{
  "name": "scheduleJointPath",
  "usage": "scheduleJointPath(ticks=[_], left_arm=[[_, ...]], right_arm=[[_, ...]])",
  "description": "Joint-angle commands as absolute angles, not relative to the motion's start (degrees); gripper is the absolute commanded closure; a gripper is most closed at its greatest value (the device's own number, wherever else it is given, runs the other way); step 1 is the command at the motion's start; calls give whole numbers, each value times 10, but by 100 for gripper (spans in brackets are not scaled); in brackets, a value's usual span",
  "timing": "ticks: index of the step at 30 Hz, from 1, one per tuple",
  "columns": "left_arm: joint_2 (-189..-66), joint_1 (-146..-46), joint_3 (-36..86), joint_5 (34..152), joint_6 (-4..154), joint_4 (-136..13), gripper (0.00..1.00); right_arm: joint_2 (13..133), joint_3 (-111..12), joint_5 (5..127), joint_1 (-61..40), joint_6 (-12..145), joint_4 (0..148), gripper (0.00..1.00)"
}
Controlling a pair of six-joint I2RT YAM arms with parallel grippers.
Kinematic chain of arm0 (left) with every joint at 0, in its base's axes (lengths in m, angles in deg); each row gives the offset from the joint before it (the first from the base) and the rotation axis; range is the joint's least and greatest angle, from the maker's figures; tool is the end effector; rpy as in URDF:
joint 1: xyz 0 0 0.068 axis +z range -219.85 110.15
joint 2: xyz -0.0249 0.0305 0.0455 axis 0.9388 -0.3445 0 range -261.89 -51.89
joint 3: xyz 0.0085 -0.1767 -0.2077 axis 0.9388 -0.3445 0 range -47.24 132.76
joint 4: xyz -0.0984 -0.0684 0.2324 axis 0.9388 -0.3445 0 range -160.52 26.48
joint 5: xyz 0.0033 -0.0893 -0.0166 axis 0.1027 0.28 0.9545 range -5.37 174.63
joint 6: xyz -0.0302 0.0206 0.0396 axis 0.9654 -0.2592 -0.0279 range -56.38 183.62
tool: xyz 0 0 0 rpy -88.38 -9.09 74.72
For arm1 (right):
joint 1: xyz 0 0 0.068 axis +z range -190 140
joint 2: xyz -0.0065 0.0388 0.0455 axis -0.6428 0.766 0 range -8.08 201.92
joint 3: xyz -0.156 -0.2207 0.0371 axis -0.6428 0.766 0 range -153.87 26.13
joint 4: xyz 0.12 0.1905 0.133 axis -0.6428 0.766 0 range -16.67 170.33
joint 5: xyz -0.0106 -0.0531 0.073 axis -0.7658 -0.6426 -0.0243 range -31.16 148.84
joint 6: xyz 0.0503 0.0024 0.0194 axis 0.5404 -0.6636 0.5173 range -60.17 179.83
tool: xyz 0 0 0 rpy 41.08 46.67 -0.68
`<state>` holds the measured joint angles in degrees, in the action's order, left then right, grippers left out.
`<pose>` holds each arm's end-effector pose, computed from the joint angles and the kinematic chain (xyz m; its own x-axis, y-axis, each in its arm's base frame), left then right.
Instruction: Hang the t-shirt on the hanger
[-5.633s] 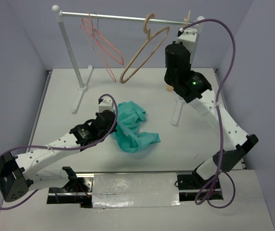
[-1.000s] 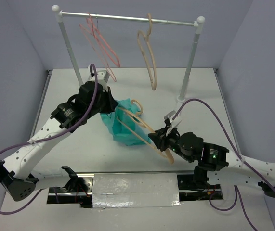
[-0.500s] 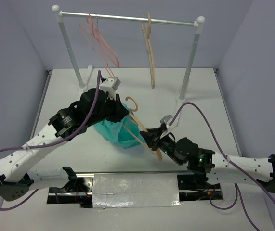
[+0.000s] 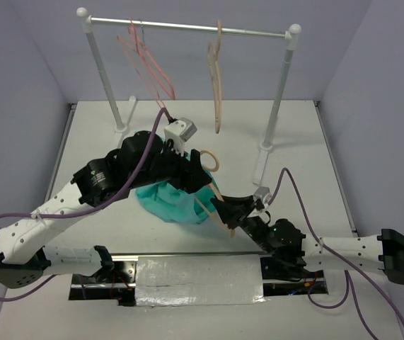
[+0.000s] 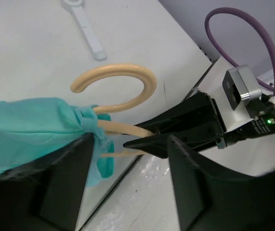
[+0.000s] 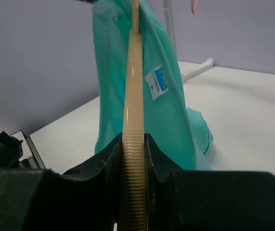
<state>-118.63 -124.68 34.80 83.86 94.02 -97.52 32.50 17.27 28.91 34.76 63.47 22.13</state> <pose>0.1387 -0.1960 0.4435 -0.5691 -0.0706 -0.8192 0.6053 0.6384 -0.4755 0.0587 0.1481 0.2424 0.0423 0.3645 -0.9302 -0.7167 0.6597 0.2259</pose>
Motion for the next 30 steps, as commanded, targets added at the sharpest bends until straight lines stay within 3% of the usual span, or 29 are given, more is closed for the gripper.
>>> scheduleJointPath(ticks=[1, 5, 10, 19, 30], left_arm=[[-1207, -1252, 444, 849, 869, -1059, 23], [-1208, -1254, 479, 824, 783, -1106, 28], [-1182, -1254, 551, 748, 702, -1143, 27], [-1200, -1267, 631, 812, 565, -1150, 32], [-1223, -1309, 666, 911, 474, -1167, 31]], right_arm=[[309, 207, 327, 351, 579, -3, 100], [285, 243, 354, 351, 564, -49, 100], [197, 294, 396, 350, 567, -34, 100], [51, 289, 423, 350, 582, 196, 100], [15, 358, 424, 351, 593, 173, 100]])
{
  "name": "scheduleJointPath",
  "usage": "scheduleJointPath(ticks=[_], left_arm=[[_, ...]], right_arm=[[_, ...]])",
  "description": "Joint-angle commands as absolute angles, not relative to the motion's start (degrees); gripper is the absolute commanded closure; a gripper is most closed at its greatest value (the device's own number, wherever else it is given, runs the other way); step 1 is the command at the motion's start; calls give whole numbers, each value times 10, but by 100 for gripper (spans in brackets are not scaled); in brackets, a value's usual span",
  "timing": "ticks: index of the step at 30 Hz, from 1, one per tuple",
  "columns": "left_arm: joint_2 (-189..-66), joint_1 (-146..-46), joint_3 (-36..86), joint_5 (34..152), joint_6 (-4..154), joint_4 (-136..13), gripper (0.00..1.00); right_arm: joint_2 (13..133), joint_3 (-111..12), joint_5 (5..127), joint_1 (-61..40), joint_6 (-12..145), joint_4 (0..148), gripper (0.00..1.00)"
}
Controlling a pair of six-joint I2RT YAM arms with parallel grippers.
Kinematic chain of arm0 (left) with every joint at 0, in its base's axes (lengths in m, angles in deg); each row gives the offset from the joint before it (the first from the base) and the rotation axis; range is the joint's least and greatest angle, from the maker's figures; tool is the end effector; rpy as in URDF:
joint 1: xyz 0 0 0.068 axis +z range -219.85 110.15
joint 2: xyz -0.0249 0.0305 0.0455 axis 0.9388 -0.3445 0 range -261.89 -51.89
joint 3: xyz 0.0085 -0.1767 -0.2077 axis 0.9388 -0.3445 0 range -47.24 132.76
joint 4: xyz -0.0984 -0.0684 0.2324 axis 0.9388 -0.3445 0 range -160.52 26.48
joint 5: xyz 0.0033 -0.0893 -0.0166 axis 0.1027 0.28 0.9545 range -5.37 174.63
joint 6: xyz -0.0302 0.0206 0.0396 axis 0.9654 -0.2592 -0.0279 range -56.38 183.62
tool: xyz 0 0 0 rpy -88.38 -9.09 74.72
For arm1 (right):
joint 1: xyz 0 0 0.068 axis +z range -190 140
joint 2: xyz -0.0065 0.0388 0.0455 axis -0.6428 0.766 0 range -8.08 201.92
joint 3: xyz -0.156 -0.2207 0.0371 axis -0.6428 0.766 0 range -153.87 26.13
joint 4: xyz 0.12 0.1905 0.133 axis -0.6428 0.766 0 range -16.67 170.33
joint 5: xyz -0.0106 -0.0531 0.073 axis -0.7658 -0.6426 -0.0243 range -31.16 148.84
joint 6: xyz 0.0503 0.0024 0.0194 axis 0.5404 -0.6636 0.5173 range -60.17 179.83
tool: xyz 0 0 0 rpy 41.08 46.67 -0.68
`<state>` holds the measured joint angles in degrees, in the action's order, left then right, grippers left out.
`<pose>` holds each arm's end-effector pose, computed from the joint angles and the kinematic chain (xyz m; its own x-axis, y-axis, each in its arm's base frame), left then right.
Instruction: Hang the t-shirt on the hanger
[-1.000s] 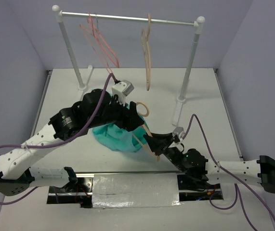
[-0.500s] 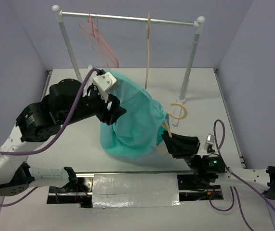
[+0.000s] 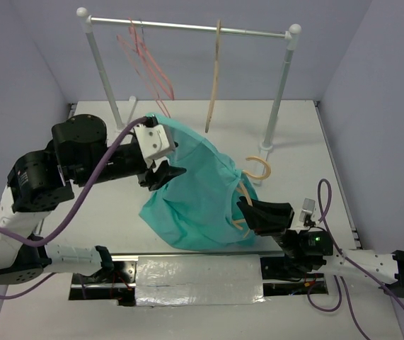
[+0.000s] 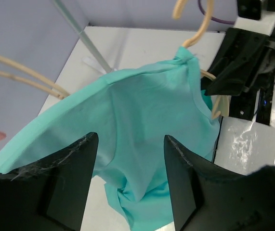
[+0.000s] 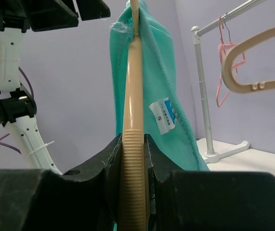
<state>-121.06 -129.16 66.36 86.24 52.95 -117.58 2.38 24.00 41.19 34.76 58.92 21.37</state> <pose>0.0845 -0.1443 0.5563 0.0780 0.2315 -0.9697 0.8744 0.4513 0.1781 0.0340 0.0837 0.2598 0.1951 0.6584 -0.7269 -0.8588 0.4727 0.1977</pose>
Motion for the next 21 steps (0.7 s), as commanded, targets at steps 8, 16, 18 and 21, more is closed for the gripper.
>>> scheduleJointPath(ticks=[8, 16, 18, 21], left_arm=[[-1340, -1453, 775, 733, 395, -1261, 29], [-1336, -1520, 733, 634, 381, -1266, 28], [-1330, -1520, 718, 617, 386, -1255, 29], [-1313, -1520, 696, 613, 385, -1240, 27]], right_arm=[[54, 362, 427, 350, 593, 180, 100], [73, 354, 452, 351, 597, 187, 100], [70, 354, 453, 351, 597, 194, 100], [63, 353, 462, 351, 597, 202, 100]])
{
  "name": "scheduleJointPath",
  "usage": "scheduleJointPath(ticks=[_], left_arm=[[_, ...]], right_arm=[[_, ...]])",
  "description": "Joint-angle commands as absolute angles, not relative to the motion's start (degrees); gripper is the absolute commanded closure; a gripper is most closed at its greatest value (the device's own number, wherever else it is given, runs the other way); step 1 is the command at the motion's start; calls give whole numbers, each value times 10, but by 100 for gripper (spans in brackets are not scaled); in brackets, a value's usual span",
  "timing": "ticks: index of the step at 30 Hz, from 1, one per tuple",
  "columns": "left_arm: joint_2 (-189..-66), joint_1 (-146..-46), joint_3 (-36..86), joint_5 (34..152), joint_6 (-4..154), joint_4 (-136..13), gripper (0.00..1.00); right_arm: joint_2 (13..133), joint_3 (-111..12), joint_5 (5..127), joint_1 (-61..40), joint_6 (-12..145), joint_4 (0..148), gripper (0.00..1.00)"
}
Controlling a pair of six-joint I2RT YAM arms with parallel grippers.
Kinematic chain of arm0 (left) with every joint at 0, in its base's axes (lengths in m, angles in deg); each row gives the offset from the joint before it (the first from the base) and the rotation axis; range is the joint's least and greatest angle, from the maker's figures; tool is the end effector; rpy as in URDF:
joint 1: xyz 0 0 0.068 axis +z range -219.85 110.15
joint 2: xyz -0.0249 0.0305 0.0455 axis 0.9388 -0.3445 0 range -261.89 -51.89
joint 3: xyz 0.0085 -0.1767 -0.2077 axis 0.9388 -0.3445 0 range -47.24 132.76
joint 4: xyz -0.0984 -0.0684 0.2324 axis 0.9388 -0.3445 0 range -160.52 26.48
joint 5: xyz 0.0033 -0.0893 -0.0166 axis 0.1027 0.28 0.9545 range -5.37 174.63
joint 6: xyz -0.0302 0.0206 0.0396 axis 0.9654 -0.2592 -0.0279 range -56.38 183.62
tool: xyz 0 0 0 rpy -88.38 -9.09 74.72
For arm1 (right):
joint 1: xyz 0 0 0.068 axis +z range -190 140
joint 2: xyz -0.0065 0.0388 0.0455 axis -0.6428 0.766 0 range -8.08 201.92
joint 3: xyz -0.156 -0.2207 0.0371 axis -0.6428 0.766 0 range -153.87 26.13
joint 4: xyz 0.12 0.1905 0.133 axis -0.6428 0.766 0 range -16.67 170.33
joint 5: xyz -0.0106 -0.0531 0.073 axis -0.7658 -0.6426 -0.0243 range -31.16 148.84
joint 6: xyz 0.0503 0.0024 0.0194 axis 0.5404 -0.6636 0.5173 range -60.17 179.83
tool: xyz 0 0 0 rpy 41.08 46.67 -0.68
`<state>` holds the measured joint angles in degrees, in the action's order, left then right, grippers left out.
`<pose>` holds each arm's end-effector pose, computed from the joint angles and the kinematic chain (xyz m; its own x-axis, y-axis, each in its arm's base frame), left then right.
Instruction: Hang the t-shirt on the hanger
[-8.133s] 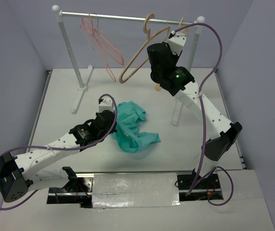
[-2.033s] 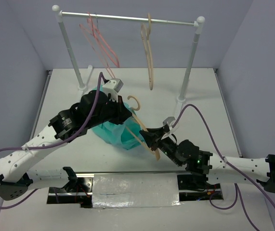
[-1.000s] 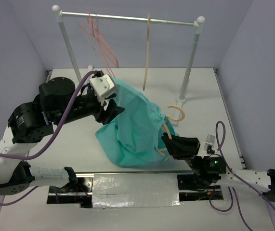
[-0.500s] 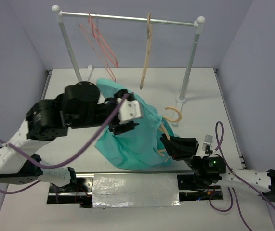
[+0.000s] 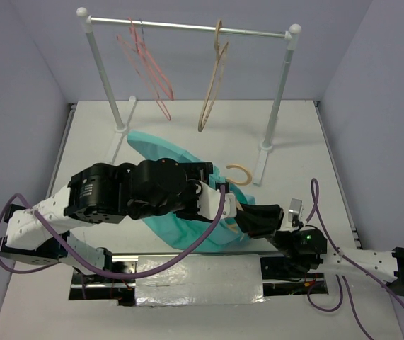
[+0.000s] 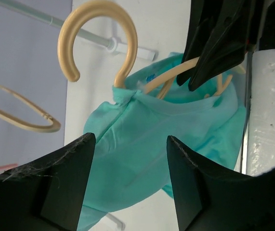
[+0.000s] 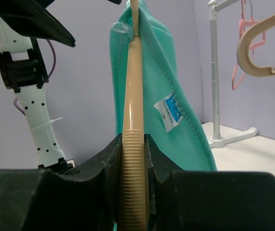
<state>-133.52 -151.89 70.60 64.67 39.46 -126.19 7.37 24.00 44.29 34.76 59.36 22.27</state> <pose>0.0453 -0.2361 0.5200 0.3075 0.5798 -0.7545 0.8359 0.2142 0.5053 0.0358 0.0976 0.2521 0.1682 0.5870 -0.7919 -0.8804 0.4509 0.1472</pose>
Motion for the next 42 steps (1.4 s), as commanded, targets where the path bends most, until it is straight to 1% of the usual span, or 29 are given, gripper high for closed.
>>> scheduleJointPath(ticks=[1, 7, 11, 14, 16, 19, 22, 24, 25, 26, 29, 31, 32, 33, 35, 36, 38, 39, 42], left_arm=[[-1311, -1520, 694, 605, 383, -1238, 27], [-1308, -1499, 685, 605, 380, -1228, 27], [-1300, -1463, 660, 669, 383, -1225, 26], [-1293, -1439, 626, 694, 387, -1225, 28], [-1284, -1423, 610, 740, 391, -1227, 28], [-1268, -1412, 590, 778, 396, -1227, 28], [-1261, -1403, 579, 830, 395, -1236, 31], [-1262, -1400, 574, 854, 396, -1249, 36], [-1263, -1400, 573, 859, 395, -1256, 41], [-1267, -1399, 575, 863, 396, -1264, 56], [-1274, -1394, 567, 881, 402, -1287, 76], [-1274, -1393, 557, 905, 404, -1297, 79], [-1274, -1393, 547, 913, 408, -1302, 76], [-1272, -1393, 542, 917, 409, -1302, 76], [-1268, -1392, 527, 918, 411, -1308, 67], [-1263, -1391, 523, 912, 414, -1311, 58], [-1257, -1388, 513, 903, 418, -1309, 54], [-1255, -1386, 511, 898, 421, -1308, 49], [-1255, -1380, 520, 891, 431, -1315, 46]], right_arm=[[61, 351, 464, 351, 597, 206, 100], [69, 338, 495, 351, 611, 223, 100], [79, 333, 500, 350, 612, 223, 100], [79, 331, 501, 350, 611, 224, 100], [77, 330, 503, 351, 610, 226, 100], [75, 327, 505, 350, 607, 227, 100], [80, 323, 515, 351, 606, 225, 100], [84, 319, 519, 351, 604, 224, 100], [85, 318, 519, 350, 604, 224, 100], [90, 315, 520, 351, 604, 224, 100], [94, 310, 525, 350, 604, 223, 100], [98, 306, 528, 351, 604, 221, 100], [99, 304, 529, 350, 604, 222, 100], [99, 303, 529, 350, 604, 222, 100], [100, 303, 530, 350, 604, 222, 100], [100, 303, 530, 350, 604, 222, 100], [101, 301, 530, 350, 604, 223, 100], [102, 301, 531, 351, 604, 222, 100], [106, 297, 532, 350, 587, 224, 100]])
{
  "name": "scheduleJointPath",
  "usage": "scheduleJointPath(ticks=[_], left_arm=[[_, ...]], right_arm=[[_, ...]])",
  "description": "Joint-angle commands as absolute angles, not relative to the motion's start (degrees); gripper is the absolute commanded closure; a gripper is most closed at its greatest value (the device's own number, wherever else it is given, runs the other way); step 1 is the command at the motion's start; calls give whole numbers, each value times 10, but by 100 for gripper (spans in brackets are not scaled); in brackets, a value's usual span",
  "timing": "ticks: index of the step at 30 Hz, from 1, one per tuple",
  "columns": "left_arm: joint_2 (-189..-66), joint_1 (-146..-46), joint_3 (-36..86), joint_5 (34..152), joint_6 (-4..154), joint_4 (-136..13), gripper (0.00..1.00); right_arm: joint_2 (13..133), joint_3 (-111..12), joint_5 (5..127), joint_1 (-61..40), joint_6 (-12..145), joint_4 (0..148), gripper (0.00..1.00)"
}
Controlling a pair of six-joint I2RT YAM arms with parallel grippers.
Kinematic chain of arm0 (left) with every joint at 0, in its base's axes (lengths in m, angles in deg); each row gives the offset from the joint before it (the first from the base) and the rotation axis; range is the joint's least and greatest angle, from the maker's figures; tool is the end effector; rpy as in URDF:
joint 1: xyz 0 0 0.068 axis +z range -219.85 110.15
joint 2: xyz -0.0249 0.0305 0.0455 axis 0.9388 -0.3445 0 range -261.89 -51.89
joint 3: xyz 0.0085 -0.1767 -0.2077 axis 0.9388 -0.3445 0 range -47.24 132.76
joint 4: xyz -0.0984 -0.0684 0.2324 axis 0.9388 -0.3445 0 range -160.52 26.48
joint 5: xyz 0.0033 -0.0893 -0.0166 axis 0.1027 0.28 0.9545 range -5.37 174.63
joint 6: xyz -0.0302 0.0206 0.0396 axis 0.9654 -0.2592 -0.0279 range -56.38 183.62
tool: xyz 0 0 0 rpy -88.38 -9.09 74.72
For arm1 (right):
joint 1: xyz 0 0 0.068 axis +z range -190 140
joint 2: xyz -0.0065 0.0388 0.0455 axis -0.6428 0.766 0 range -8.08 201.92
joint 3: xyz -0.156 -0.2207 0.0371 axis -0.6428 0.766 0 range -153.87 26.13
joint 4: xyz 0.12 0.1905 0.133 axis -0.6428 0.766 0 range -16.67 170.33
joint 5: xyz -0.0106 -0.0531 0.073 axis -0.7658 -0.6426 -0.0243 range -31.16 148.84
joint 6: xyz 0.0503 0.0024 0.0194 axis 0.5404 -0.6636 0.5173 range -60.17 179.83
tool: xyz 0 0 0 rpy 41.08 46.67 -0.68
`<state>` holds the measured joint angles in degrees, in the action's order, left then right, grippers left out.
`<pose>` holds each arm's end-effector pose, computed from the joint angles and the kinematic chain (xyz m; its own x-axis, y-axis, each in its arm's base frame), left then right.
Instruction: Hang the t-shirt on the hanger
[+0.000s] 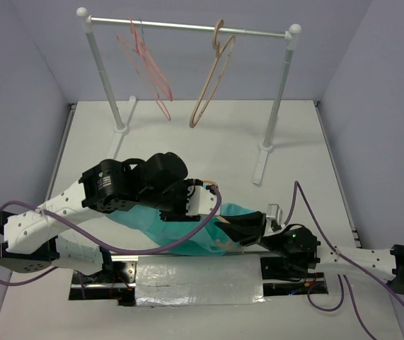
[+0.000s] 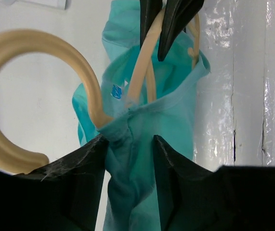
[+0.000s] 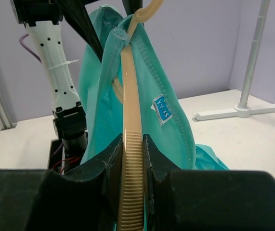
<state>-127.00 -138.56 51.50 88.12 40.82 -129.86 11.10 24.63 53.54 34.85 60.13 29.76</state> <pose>0.0827 -0.2180 0.4476 0.1398 0.7069 -0.6933 0.9677 0.0507 0.2468 0.0347 0.1158 0.2308 0.1092 0.4234 -0.8993 -0.9400 0.3381 0.0450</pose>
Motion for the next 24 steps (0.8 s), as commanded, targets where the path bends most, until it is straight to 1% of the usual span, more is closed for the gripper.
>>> scheduleJointPath(ticks=[1, 5, 7, 9, 11, 13, 14, 16, 17, 19, 20, 24], left_arm=[[-1256, -1378, 524, 891, 438, -1317, 46], [-1260, -1376, 539, 885, 459, -1326, 44], [-1260, -1376, 537, 882, 476, -1329, 40], [-1260, -1377, 534, 867, 489, -1334, 39], [-1259, -1374, 526, 849, 496, -1336, 40], [-1259, -1371, 519, 852, 496, -1336, 44], [-1261, -1369, 519, 860, 495, -1337, 55], [-1264, -1364, 518, 864, 496, -1337, 68], [-1265, -1364, 517, 874, 494, -1337, 79], [-1264, -1364, 509, 880, 493, -1336, 92], [-1262, -1363, 505, 877, 493, -1336, 100], [-1251, -1359, 473, 868, 494, -1322, 100]], right_arm=[[108, 296, 533, 350, 586, 224, 100], [120, 295, 515, 350, 577, 222, 100], [128, 290, 501, 350, 571, 224, 100], [138, 287, 486, 350, 563, 228, 100], [143, 284, 482, 351, 560, 228, 100], [148, 284, 481, 351, 559, 225, 100], [149, 282, 482, 351, 559, 224, 100], [147, 282, 482, 351, 559, 224, 100], [146, 282, 482, 351, 559, 223, 100], [142, 282, 480, 350, 559, 225, 100], [139, 281, 479, 351, 558, 226, 100], [128, 281, 477, 350, 558, 231, 100]])
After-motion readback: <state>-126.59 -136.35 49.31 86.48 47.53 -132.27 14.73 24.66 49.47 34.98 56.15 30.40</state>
